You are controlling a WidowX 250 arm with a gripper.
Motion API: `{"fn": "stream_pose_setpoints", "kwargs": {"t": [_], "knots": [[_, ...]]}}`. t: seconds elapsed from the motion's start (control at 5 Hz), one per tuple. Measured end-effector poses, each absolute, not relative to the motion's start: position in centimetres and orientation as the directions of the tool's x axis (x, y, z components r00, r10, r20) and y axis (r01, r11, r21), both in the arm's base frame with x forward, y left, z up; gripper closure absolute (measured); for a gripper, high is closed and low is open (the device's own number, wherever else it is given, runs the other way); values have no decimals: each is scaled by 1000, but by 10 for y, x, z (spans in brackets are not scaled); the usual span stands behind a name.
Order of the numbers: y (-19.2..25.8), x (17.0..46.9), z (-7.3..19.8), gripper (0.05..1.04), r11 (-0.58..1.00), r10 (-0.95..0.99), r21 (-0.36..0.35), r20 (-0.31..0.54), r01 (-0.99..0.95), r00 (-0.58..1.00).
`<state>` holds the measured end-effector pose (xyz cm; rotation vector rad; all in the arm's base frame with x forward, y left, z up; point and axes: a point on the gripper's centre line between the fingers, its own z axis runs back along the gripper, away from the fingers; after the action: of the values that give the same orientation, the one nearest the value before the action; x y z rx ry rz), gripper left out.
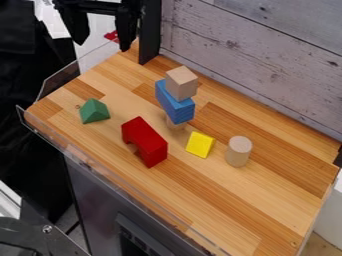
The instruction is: Put the green triangle at the top of the cube
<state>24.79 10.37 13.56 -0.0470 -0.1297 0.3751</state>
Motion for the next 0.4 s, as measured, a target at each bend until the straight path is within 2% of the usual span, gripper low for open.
{"fn": "stream_pose_setpoints", "kwargs": {"t": [0.2,0.4], "knots": [[102,246,128,84,930,366,-73,89,-360,926],[105,241,112,84,978,199,-76,52,-195,979]]}}
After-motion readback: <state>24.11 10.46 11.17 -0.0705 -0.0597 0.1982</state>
